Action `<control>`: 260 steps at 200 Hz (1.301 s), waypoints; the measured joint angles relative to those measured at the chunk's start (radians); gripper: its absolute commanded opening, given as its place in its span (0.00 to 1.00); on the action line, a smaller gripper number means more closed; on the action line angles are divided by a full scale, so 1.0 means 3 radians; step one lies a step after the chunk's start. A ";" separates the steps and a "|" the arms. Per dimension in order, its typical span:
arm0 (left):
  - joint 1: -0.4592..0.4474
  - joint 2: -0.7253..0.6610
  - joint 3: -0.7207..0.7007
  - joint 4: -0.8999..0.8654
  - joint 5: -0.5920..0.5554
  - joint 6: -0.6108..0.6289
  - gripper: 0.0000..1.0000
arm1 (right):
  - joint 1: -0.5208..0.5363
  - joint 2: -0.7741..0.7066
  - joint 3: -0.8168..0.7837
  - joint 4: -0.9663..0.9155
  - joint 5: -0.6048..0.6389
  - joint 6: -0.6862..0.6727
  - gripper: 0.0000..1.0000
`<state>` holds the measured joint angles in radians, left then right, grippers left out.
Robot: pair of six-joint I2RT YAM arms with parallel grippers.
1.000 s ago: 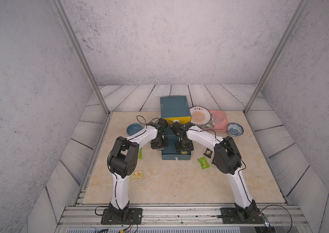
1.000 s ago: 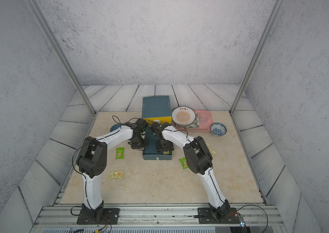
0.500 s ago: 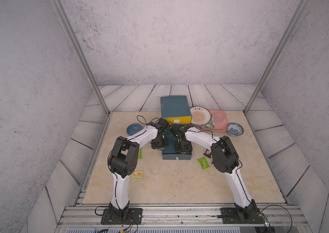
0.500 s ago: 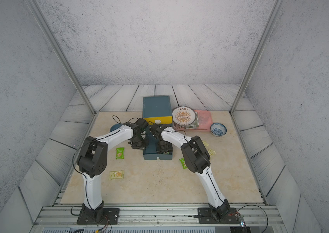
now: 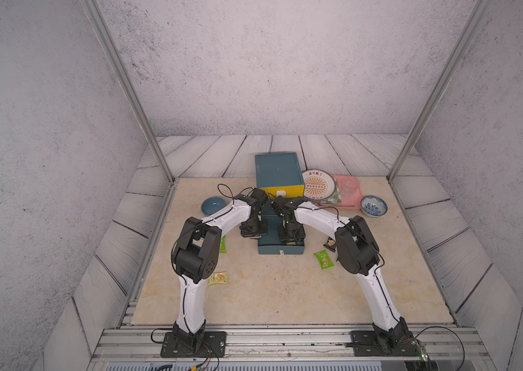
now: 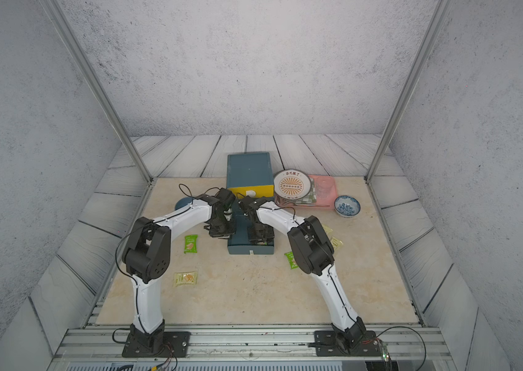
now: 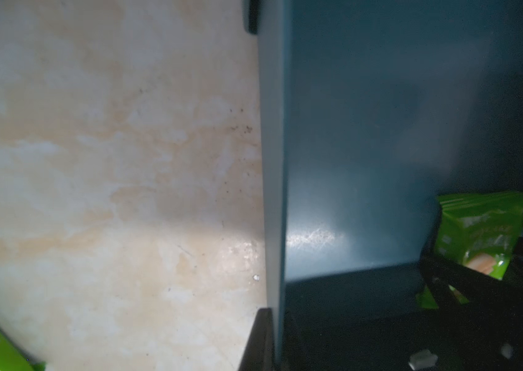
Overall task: Take the cookies out of the drawer
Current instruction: Pick up the cookie from the drawer.
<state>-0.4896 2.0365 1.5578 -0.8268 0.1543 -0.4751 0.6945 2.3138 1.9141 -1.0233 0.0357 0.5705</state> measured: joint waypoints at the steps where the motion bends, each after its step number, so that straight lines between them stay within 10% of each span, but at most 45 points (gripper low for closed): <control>1: 0.0000 0.0000 0.0000 0.0000 0.0000 0.0000 0.00 | 0.0000 0.0000 0.0000 0.0000 0.0000 0.0000 0.46; 260: 0.0001 0.0052 0.0072 -0.0045 -0.0031 0.0027 0.00 | -0.0055 -0.0637 -0.0111 0.0131 0.0032 -0.0069 0.33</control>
<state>-0.4892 2.0521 1.5795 -0.8402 0.1452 -0.4671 0.6781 2.1227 1.8809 -0.9840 0.0452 0.5499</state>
